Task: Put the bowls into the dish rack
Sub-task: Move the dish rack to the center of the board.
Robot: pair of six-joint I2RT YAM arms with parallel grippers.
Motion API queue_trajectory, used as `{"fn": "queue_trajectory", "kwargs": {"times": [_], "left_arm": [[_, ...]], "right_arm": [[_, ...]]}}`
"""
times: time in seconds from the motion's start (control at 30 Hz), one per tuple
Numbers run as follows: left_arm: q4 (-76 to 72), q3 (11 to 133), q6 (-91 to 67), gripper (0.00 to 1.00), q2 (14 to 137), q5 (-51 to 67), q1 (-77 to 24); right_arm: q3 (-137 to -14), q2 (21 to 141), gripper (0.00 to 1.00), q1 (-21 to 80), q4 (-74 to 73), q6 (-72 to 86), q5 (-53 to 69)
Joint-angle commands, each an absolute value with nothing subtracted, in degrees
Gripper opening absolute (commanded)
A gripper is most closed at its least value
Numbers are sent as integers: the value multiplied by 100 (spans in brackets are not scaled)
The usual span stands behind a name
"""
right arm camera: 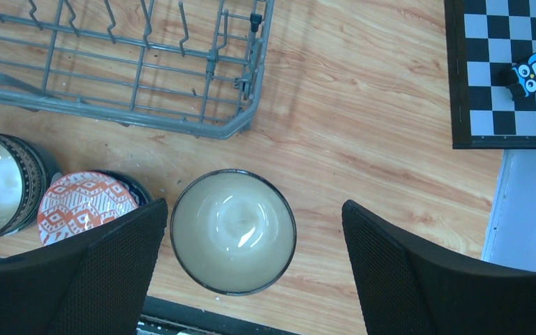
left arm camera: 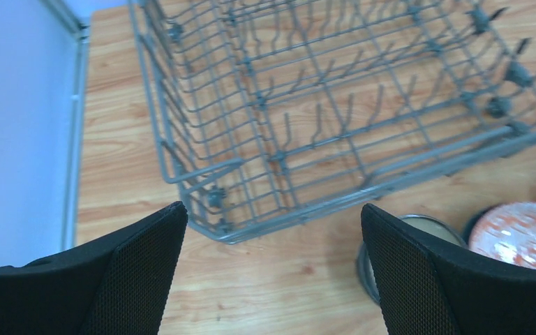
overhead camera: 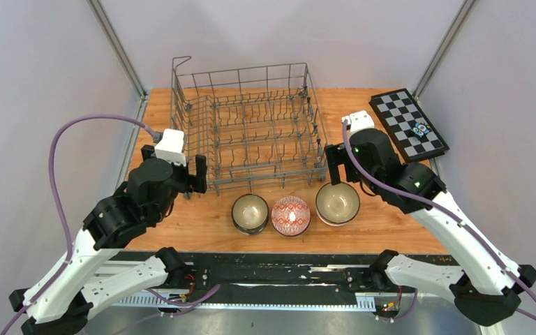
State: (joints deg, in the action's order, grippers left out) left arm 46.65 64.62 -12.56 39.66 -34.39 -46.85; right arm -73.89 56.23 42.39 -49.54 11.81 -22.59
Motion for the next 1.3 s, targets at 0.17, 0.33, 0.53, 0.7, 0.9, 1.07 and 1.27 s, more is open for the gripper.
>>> {"fn": "queue_trajectory", "kwargs": {"times": [0.17,0.33,0.53,0.7,0.9,1.07,1.27], "left_arm": [[4491,6651,-896,89,4565,-4053,-3879],[4351,6690,-952,82,4758,-3553,-2901],[4103,6503,-1193,73,5055,-2862,-1998],[3745,6372,-1446,69,5333,-2200,-1314],[3482,6443,-1599,65,5736,-1759,-841],[3313,6473,-1678,58,6082,-1747,-688],[3103,6557,-1701,52,6371,-1798,-686]], "right_arm": [[-7946,6537,96,3698,-4506,982,-1825],[-8085,7013,92,3110,-4263,1061,-1225],[-8077,7435,88,2635,-3944,1159,-793],[-8167,7877,84,2369,-3791,1227,-614],[-8436,8343,79,2165,-3744,1241,-356],[-8593,8703,77,1955,-3664,1280,-235],[-8885,9215,71,1805,-3581,1332,137]]}}
